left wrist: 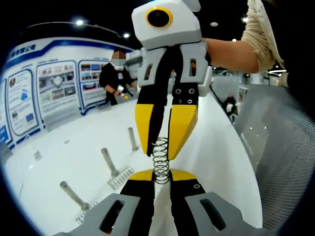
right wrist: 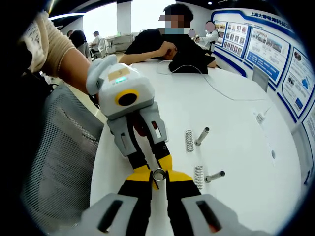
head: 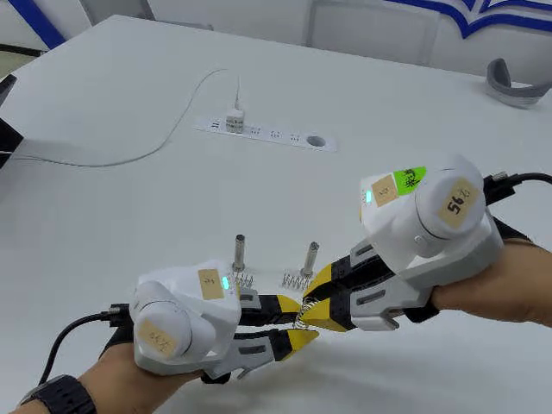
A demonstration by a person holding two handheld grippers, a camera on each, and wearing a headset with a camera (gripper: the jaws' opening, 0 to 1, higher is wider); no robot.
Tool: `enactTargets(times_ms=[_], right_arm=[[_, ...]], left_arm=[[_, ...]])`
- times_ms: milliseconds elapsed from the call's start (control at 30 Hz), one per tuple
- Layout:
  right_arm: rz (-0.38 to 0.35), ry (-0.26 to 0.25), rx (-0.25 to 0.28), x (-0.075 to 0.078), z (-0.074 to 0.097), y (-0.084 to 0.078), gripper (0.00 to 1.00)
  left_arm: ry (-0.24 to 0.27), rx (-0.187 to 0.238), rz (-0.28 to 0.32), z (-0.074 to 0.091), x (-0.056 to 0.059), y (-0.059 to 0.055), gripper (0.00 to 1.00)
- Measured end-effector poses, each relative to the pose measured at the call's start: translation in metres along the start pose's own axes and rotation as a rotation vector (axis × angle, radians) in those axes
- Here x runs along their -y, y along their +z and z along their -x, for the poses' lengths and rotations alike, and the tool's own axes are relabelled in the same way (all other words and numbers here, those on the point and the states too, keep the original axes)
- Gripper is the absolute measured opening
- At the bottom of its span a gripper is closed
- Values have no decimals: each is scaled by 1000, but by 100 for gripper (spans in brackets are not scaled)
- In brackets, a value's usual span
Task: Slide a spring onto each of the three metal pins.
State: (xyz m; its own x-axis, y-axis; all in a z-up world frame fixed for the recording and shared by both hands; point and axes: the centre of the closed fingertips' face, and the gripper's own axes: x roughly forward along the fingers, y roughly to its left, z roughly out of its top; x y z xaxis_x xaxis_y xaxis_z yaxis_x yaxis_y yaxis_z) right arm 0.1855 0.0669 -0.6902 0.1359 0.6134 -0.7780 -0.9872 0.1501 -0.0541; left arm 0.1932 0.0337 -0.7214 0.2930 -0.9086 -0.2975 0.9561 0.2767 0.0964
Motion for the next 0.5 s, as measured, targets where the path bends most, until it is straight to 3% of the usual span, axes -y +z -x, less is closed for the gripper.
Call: enactTargets(times_ms=[167, 500], right_arm=[[-9, -9, -1, 2, 2, 0, 12], [-29, -42, -3, 12, 13, -6, 12]], left_arm=[[6, 0, -2, -1, -1, 1, 12], [22, -10, 21, 6, -4, -2, 26]])
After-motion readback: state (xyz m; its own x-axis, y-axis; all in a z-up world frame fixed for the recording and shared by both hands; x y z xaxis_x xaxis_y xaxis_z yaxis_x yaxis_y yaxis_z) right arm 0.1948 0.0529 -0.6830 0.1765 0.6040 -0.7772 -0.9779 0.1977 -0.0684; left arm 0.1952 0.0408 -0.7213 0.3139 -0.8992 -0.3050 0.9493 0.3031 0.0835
